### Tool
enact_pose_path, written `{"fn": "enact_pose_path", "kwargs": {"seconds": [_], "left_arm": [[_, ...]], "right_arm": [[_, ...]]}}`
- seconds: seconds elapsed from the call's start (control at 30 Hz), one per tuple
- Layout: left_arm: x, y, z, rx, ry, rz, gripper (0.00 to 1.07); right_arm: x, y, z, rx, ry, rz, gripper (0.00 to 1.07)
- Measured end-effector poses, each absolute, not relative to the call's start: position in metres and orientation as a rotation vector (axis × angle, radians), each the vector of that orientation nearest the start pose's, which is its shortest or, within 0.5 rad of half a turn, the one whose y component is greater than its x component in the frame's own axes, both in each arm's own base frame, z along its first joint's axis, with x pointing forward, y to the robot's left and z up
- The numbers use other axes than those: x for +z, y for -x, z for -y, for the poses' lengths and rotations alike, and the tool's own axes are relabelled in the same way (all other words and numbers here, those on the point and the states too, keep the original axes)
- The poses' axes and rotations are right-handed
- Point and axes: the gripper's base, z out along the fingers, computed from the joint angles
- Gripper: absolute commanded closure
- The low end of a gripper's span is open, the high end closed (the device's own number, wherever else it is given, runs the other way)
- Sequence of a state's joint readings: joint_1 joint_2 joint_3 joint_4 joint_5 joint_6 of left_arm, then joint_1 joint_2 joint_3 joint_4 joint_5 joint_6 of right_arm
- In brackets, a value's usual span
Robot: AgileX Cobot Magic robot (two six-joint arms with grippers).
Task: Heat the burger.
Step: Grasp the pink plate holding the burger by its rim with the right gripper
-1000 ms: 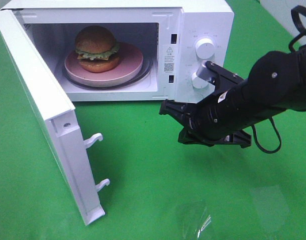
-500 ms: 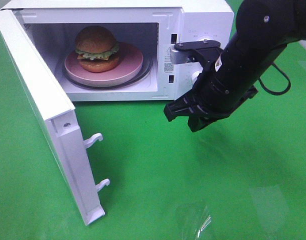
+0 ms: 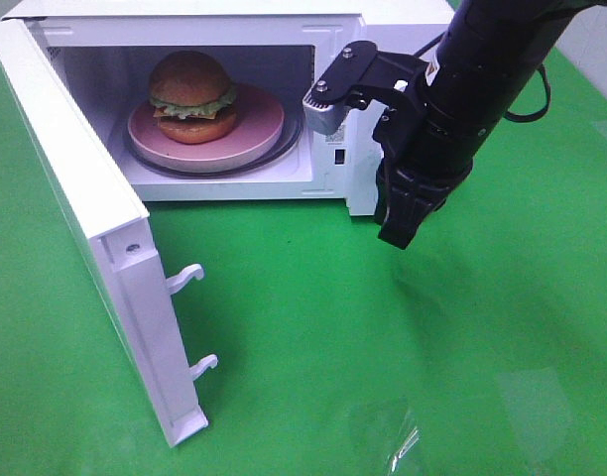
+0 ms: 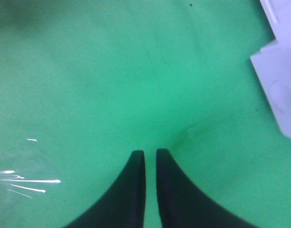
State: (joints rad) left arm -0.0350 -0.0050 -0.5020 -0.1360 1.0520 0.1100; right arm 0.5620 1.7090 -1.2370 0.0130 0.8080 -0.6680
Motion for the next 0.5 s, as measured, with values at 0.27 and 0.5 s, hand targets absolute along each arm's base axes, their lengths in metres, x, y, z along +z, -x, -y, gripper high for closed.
{"fn": "enact_pose_path", "kwargs": {"seconds": [0.27, 0.5], "left_arm": [[0.2791, 0.0063, 0.0105, -0.115, -0.153, -2.017, 0.07], [0.2791, 0.0063, 0.0105, -0.115, -0.153, -2.017, 0.07]], "right_arm": [[0.2414, -0.2988, -0.1889, -0.121, 1.973, -1.917, 0.96], [0.2432, -0.3026, -0.1905, -0.223, 2.18, -1.621, 0.93]]}}
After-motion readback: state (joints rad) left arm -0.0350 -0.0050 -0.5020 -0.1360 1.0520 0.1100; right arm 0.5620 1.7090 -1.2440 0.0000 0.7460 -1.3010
